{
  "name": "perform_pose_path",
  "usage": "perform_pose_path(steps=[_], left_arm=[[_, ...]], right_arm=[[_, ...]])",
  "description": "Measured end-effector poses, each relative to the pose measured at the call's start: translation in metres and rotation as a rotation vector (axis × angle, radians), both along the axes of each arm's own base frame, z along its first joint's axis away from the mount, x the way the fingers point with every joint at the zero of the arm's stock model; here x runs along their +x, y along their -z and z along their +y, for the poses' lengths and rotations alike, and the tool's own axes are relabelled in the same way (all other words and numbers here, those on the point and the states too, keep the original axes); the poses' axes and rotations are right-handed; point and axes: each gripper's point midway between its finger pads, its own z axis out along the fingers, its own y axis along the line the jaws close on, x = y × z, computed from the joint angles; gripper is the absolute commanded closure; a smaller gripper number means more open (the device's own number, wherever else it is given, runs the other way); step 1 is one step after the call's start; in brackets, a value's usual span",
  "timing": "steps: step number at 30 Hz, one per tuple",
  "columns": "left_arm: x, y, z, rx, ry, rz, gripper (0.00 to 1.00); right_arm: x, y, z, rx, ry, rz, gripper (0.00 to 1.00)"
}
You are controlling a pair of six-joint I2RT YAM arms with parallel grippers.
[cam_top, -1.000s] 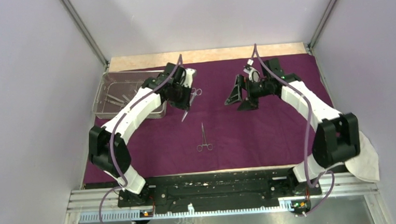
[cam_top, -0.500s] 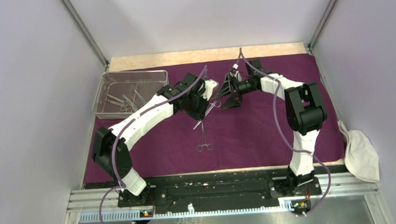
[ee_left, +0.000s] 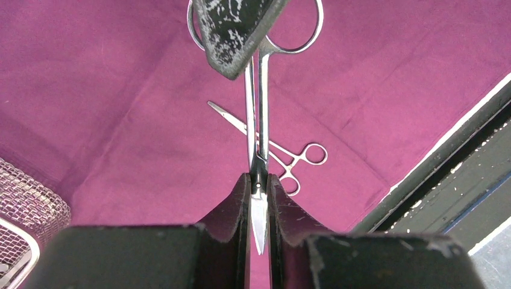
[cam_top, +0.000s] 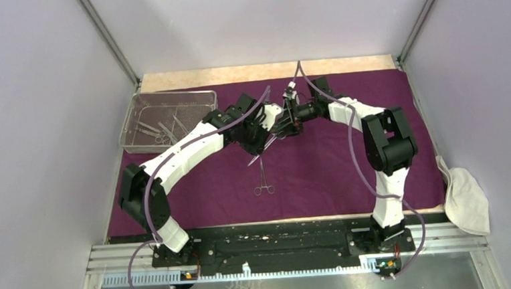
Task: Open and lay out the surgical kit
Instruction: Place the medical item in the surgical kit.
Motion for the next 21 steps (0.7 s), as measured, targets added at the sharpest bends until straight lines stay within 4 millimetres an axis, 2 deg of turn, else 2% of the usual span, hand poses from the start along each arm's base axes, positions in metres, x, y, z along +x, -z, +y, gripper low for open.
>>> perform_pose_path(steps=[4, 6, 7, 10, 12, 13, 16, 21], left_arm=[[0.000, 0.000, 0.000, 0.002, 0.007, -0.004, 1.00], [0.000, 0.000, 0.000, 0.003, 0.006, -0.003, 0.96], [-0.001, 0.000, 0.001, 0.005, 0.006, 0.000, 0.87], [-0.005, 0.003, 0.003, 0.013, 0.002, 0.019, 0.45], [-0.005, 0.002, 0.003, 0.012, -0.022, 0.029, 0.28], [-0.005, -0.001, 0.003, 0.005, -0.049, 0.039, 0.22], [-0.002, -0.018, -0.002, -0.037, -0.137, 0.058, 0.18], [0.004, -0.072, -0.025, -0.256, -0.373, 0.181, 0.20]], right_arm=[[0.002, -0.001, 0.001, 0.015, 0.003, -0.015, 0.99], [0.002, 0.004, 0.002, 0.022, 0.013, -0.017, 1.00], [0.001, 0.006, 0.001, 0.023, 0.022, -0.010, 1.00], [-0.005, 0.013, -0.001, 0.037, 0.066, 0.024, 1.00], [-0.009, 0.013, -0.002, 0.053, 0.110, 0.022, 1.00], [-0.009, 0.011, -0.004, 0.067, 0.145, 0.010, 1.00], [-0.007, -0.004, -0.009, 0.111, 0.224, -0.048, 1.00], [0.010, -0.052, -0.018, 0.136, 0.364, -0.293, 1.00]])
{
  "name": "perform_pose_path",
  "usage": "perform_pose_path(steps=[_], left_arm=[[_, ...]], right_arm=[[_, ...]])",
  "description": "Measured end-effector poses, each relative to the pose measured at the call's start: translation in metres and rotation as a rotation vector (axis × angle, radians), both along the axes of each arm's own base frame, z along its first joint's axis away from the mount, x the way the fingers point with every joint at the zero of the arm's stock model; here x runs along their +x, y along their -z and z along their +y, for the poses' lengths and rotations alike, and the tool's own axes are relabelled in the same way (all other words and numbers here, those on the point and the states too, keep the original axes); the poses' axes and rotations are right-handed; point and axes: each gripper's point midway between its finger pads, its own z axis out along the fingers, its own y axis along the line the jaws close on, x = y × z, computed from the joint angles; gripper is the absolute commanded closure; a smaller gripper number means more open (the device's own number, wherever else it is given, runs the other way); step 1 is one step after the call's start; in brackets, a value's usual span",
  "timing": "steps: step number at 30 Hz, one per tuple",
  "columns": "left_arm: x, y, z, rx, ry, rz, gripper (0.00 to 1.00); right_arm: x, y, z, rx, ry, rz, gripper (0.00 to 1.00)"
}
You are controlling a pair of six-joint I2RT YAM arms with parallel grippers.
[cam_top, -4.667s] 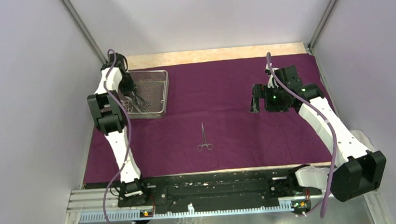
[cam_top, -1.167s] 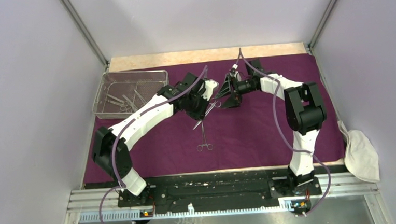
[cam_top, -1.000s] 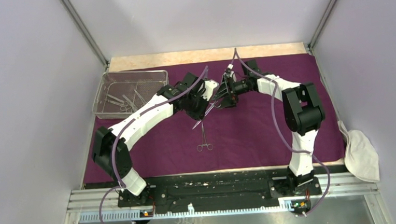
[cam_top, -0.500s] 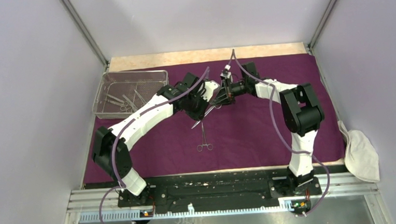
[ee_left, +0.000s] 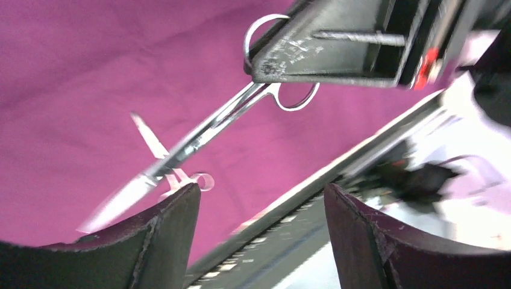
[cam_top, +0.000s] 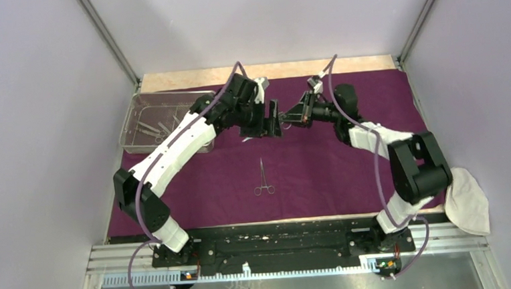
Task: Open and lay out the surgical kit
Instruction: Place the medical item in the surgical kit.
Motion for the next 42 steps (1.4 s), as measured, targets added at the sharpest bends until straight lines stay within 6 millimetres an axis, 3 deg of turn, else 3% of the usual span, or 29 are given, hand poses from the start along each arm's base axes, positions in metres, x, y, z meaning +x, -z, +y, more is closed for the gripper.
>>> perform_pose_path(steps=[3, 6, 9, 14, 18, 23, 26, 28, 30, 37, 42], left_arm=[[-0.003, -0.024, -0.019, -0.174, -0.147, 0.148, 0.23], [0.000, -0.033, -0.029, -0.283, -0.274, 0.267, 0.24], [0.000, -0.043, -0.037, -0.433, -0.424, 0.391, 0.31], [-0.001, -0.043, -0.039, -0.710, -0.660, 0.586, 0.28], [0.018, -0.051, -0.041, -0.848, -0.783, 0.621, 0.28], [0.037, -0.074, -0.036, -0.990, -0.873, 0.607, 0.42], [0.043, -0.079, -0.034, -1.030, -0.911, 0.610, 0.44], [0.046, -0.078, -0.032, -1.037, -0.931, 0.607, 0.34], [0.049, -0.076, -0.032, -1.032, -0.949, 0.603, 0.33], [0.058, -0.063, -0.035, -0.999, -0.983, 0.599, 0.57], [0.064, -0.055, -0.036, -0.985, -1.003, 0.591, 0.65]], right_arm=[[0.009, -0.032, -0.007, -0.022, 0.108, -0.169, 1.00], [0.016, -0.055, -0.015, -0.067, 0.219, -0.311, 1.00], [0.021, -0.066, -0.021, -0.108, 0.295, -0.397, 1.00], [0.019, -0.066, -0.023, -0.127, 0.368, -0.453, 1.00], [0.011, -0.054, -0.029, -0.141, 0.405, -0.439, 1.00], [0.014, -0.061, -0.032, -0.127, 0.449, -0.456, 1.00], [0.014, -0.069, -0.033, -0.115, 0.464, -0.477, 1.00], [0.012, -0.074, -0.033, -0.106, 0.469, -0.490, 1.00], [0.011, -0.078, -0.033, -0.099, 0.471, -0.500, 1.00], [0.010, -0.081, -0.033, -0.096, 0.472, -0.514, 1.00], [0.009, -0.082, -0.031, -0.096, 0.469, -0.519, 1.00]])
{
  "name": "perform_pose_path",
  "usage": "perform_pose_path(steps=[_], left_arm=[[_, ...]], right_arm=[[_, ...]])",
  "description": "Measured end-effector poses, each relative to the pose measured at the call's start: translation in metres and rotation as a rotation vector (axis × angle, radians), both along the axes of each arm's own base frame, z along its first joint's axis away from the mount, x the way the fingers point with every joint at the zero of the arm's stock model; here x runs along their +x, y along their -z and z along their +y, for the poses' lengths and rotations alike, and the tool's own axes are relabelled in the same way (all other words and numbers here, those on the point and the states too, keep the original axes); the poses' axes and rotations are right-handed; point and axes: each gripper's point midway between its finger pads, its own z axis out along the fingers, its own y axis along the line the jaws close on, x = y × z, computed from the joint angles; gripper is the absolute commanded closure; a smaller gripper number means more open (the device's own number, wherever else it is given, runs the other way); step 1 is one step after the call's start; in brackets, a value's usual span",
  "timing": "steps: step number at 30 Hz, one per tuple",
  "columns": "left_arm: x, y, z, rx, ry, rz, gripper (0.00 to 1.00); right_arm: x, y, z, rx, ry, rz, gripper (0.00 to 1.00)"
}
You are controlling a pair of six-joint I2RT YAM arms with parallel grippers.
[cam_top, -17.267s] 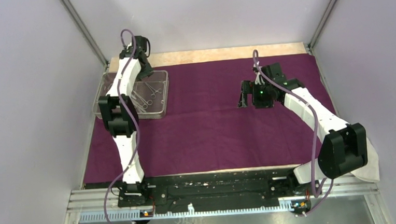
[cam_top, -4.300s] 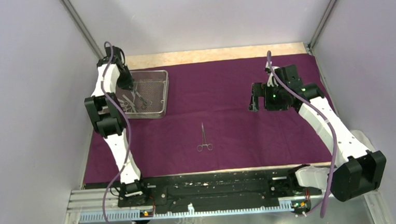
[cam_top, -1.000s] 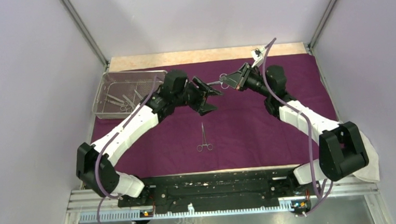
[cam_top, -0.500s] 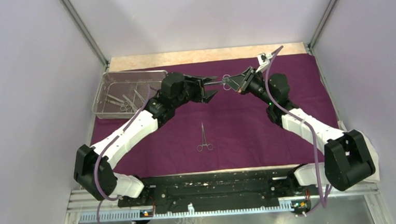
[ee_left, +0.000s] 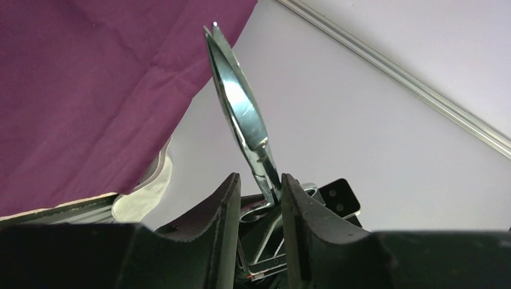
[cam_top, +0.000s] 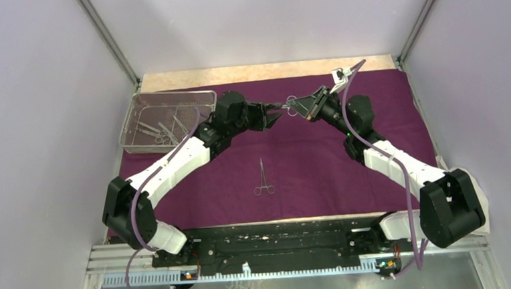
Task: Open and lay out the surgical kit
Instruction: Place the medical item in the surgical kit.
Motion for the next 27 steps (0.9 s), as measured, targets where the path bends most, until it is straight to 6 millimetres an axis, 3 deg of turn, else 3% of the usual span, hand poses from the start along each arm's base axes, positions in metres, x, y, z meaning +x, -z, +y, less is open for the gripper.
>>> perform_pose_path(steps=[9, 17, 18, 21, 25, 27], left_arm=[[0.003, 0.002, -0.001, 0.002, -0.007, 0.000, 0.74], [0.006, -0.002, 0.000, -0.016, -0.025, -0.001, 0.95], [0.006, -0.002, 0.000, -0.016, -0.027, -0.002, 1.00], [0.006, -0.002, 0.001, -0.015, -0.028, -0.003, 1.00], [0.005, 0.000, 0.000, 0.007, -0.012, -0.019, 1.00], [0.002, 0.004, 0.000, 0.040, 0.018, -0.040, 1.00]], right_arm=[[-0.003, 0.004, 0.003, -0.015, -0.006, -0.004, 1.00], [-0.001, 0.004, 0.004, -0.027, 0.013, -0.019, 1.00], [-0.001, 0.004, 0.004, -0.029, 0.015, -0.022, 0.96], [-0.002, 0.004, 0.005, -0.038, 0.019, -0.028, 0.83], [-0.007, 0.016, 0.001, -0.114, 0.026, 0.000, 0.46], [-0.010, 0.026, -0.006, -0.190, 0.049, 0.042, 0.33]])
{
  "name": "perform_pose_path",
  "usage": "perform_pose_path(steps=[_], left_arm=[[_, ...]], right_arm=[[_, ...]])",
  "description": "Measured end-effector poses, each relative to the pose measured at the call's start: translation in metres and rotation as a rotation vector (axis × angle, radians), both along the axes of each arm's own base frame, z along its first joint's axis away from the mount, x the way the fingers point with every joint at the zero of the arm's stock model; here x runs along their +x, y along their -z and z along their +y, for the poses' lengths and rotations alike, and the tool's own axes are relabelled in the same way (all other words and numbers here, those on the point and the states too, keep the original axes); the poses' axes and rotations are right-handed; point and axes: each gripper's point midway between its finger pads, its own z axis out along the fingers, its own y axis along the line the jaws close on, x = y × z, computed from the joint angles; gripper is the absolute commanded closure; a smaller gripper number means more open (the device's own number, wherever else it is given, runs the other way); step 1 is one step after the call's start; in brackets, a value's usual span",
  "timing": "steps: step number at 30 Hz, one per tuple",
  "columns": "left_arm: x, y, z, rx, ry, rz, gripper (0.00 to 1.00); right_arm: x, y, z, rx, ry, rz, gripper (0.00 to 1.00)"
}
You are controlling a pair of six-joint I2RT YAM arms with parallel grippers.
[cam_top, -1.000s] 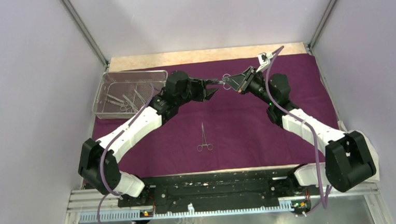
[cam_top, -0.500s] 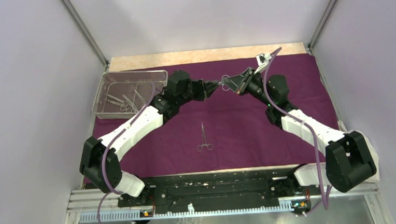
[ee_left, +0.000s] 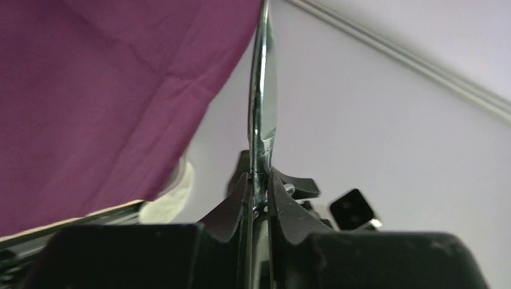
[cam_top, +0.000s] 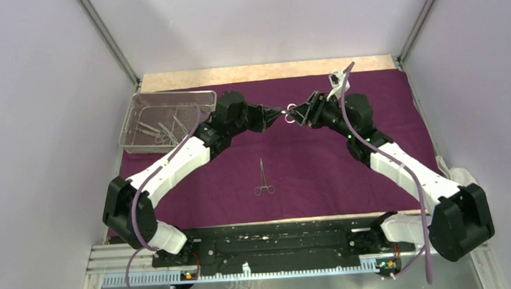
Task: Open and lay out the surgical kit
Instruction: Place the medical item in the surgical kit.
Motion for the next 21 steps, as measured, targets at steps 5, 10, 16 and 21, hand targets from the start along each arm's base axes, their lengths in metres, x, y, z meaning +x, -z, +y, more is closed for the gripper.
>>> perform_pose_path(steps=[5, 10, 16, 21], left_arm=[[-0.013, 0.027, 0.007, 0.200, 0.118, -0.062, 1.00], [-0.030, 0.055, 0.017, 0.459, 0.314, -0.179, 1.00], [-0.049, 0.098, 0.030, 0.709, 0.588, -0.399, 1.00], [-0.086, 0.159, 0.045, 0.784, 0.828, -0.463, 1.00]], right_arm=[[-0.013, 0.000, -0.039, -0.216, 0.079, 0.056, 0.27], [-0.048, 0.000, -0.089, -0.381, 0.142, 0.103, 0.24], [-0.100, 0.015, -0.124, -0.491, 0.158, 0.154, 0.22], [-0.121, 0.036, -0.132, -0.524, 0.146, 0.213, 0.22]])
